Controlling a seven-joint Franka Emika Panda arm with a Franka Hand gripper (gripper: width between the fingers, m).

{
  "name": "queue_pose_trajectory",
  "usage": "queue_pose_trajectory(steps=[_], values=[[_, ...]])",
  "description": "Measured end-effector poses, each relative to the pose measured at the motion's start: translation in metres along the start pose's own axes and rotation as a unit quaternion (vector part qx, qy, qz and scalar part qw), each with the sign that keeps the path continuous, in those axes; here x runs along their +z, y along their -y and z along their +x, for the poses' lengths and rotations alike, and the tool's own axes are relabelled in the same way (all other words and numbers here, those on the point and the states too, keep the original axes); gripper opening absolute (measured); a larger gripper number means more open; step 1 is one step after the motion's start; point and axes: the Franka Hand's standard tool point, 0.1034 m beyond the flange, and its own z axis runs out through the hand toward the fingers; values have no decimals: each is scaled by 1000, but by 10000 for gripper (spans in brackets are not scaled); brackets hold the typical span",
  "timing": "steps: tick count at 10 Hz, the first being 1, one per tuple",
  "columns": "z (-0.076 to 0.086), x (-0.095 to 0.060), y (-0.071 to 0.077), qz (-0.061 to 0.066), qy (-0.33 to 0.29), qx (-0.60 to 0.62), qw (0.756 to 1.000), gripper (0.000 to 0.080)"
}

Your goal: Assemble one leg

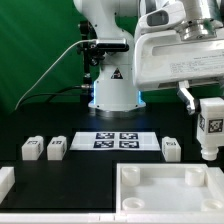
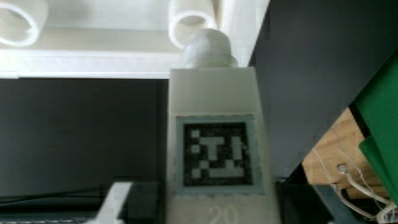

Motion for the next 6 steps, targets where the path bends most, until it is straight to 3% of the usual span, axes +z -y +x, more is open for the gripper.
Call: queue_pose_trajectory(steps=[3,6], values=[[13,15,-9,-5,-7,-5,1000,294],[8,32,-6,-5,-8,-4,1000,294]])
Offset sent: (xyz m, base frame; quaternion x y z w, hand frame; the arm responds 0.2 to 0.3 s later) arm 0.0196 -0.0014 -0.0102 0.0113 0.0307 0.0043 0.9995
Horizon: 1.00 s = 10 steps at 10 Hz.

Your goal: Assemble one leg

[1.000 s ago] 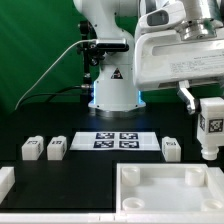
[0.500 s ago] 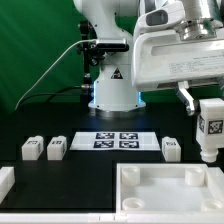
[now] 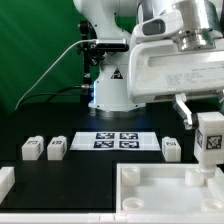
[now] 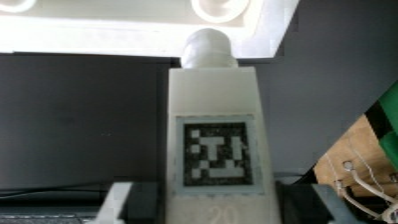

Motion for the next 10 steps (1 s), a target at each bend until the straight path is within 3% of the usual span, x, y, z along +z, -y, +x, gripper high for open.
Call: queue_pose_trajectory(steps=[2,6,10], values=[[-13,11,3,0,6,2,1000,294],[-23,23,0,-2,17,2,1000,294],[-23,27,3,-1,12,1,1000,294]])
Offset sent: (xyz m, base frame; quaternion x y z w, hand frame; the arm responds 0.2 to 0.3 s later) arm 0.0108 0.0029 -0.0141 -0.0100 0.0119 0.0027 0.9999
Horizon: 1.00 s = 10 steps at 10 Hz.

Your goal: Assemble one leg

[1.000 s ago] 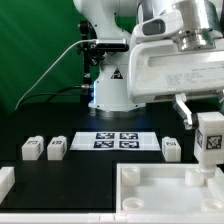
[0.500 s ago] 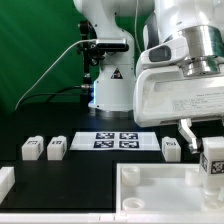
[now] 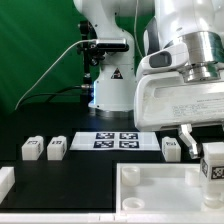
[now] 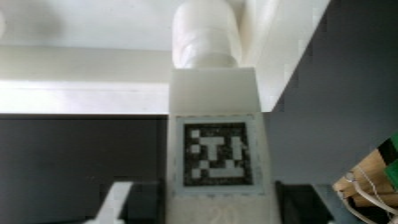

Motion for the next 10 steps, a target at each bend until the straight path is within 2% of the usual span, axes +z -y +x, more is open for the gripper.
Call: queue_pose_trajectory(steps=[3,6,10], values=[[1,2,0,-1,-9,0,1000,294],[-11,11,-3,-3,-1,0,1000,294],[-15,13,0,-7,-10,10,1000,294]])
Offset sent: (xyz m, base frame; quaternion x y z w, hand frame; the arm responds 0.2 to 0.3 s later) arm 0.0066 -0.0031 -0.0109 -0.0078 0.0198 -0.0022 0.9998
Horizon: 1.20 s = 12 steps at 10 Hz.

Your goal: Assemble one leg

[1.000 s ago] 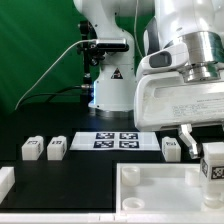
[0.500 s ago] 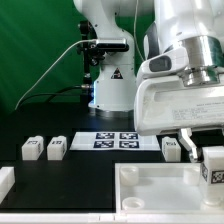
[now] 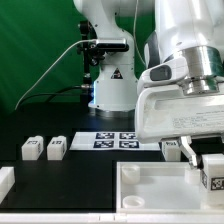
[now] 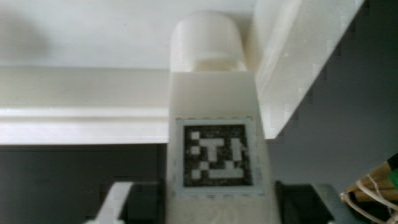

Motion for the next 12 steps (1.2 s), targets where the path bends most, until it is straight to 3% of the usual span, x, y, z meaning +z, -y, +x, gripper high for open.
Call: queue_pose_trajectory(steps=[2,3,4,7,12], values=[[-3,1,0,1,14,-2,1000,300],[-3,1,0,1,14,-2,1000,474],[-3,1,0,1,14,-2,1000,588],[-3,1,-1,1,15,-3,1000,646],[-4,2,-1,1,15,-3,1000,649]])
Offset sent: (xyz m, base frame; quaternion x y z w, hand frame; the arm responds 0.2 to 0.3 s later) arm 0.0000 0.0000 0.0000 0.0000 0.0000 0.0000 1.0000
